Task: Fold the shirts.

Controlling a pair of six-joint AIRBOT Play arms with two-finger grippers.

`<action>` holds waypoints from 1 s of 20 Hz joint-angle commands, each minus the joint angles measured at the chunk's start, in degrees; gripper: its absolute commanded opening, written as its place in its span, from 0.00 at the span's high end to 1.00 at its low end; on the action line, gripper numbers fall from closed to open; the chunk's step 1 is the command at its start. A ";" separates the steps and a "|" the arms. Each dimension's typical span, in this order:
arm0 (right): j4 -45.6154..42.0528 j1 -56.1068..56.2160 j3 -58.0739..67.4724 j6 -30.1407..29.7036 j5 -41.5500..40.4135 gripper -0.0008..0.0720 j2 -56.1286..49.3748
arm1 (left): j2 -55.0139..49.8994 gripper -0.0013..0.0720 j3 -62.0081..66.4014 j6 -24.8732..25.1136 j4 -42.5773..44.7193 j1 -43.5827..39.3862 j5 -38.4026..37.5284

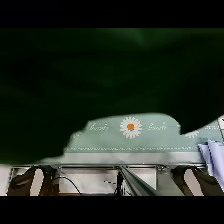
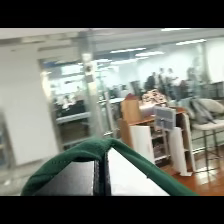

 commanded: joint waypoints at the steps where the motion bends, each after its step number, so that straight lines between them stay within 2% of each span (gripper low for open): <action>1: -7.87 0.04 2.73 2.14 7.85 0.94 3.02 | 4.68 0.95 1.20 -14.56 13.94 0.02 -8.11; 5: -12.28 0.04 2.73 4.52 22.82 0.94 6.27 | 6.03 0.95 5.05 -22.49 16.76 0.02 -24.96; 8: -12.31 0.37 2.71 4.90 33.59 0.94 6.14 | 5.51 0.95 5.42 -24.26 16.76 0.04 -34.29; 12: -19.28 5.57 -2.25 4.92 34.32 0.94 5.53 | -0.96 0.95 4.52 -24.04 17.62 0.02 -51.76; 16: -20.63 7.15 -19.37 4.33 34.05 0.94 5.22 | -5.57 0.95 -5.33 -20.15 17.16 0.02 -50.82; 18: -19.41 7.15 -28.46 3.21 31.65 0.94 2.93 | -8.28 0.95 -11.85 -17.64 16.92 -0.09 -47.10; 20: -17.97 7.15 -32.17 2.45 27.69 0.94 -2.34 | -12.09 0.95 -15.98 -14.84 15.39 -0.09 -42.58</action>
